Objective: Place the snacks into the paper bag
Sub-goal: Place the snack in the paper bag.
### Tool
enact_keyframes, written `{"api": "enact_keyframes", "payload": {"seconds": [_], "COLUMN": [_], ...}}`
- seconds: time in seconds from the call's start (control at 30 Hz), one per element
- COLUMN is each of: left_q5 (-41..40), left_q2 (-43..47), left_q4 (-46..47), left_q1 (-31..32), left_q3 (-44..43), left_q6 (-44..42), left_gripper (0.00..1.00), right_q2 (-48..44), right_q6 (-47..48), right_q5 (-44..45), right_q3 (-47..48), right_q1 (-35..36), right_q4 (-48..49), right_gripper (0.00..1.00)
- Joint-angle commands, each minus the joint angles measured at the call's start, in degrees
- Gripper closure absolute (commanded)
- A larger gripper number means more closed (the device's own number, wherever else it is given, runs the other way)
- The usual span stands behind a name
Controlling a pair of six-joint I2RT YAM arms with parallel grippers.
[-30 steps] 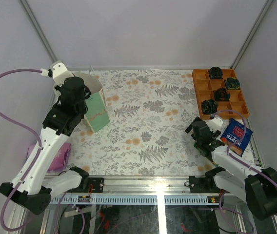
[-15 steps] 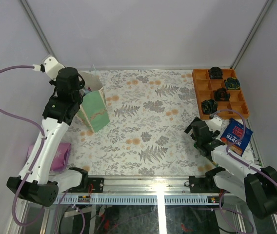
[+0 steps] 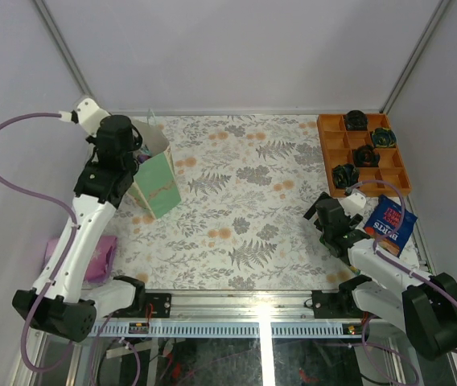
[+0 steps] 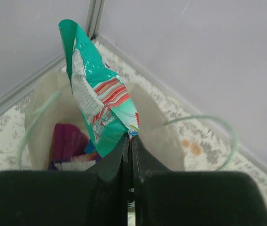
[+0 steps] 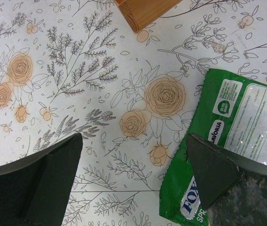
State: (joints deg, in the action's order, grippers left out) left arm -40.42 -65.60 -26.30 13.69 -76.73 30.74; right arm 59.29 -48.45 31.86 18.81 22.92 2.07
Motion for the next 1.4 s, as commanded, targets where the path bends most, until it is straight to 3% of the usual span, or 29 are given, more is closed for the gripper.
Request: {"api": "enact_keyframes", "payload": {"seconds": [0.0, 0.27, 0.43, 0.57, 0.63, 0.8, 0.9, 1.03, 1.37], "left_q5": [1.97, 3.79, 6.66, 9.19, 9.59, 9.51, 8.90, 9.43, 7.10], "left_q2": [1.35, 5.18, 3.20, 2.15, 2.27, 3.39, 4.00, 3.22, 1.27], "left_q4": [4.40, 3.02, 1.66, 1.21, 1.21, 1.01, 1.12, 1.61, 0.25], "left_q1": [-0.51, -0.43, -0.42, -0.42, -0.42, -0.42, -0.41, -0.42, -0.47], "left_q3": [6.10, 10.54, 11.54, 10.58, 10.31, 9.75, 9.69, 9.81, 9.98], "left_q6": [3.90, 6.10, 5.80, 5.49, 5.35, 4.27, 3.91, 3.54, 4.23], "left_gripper": [1.00, 1.00, 0.92, 0.64, 0.57, 0.49, 0.48, 0.53, 0.51], "right_q2": [-0.05, 0.98, 0.94, 0.79, 0.43, 0.47, 0.63, 0.44, 0.45], "right_q6": [0.34, 0.36, 0.35, 0.39, 0.34, 0.34, 0.37, 0.37, 0.39], "right_q5": [0.08, -0.50, -0.56, -0.35, -0.33, -0.53, -0.66, -0.52, -0.64], "right_q3": [2.29, 2.65, 2.55, 2.59, 2.42, 2.35, 2.50, 2.46, 2.38], "right_q1": [-0.10, -0.16, -0.08, -0.08, -0.09, -0.13, -0.11, -0.07, -0.07], "right_q4": [1.57, 1.78, 1.72, 1.48, 1.53, 1.80, 1.72, 1.67, 1.71], "right_gripper": [0.01, 0.01, 0.01, 0.01, 0.01, 0.01, 0.01, 0.01, 0.01]}}
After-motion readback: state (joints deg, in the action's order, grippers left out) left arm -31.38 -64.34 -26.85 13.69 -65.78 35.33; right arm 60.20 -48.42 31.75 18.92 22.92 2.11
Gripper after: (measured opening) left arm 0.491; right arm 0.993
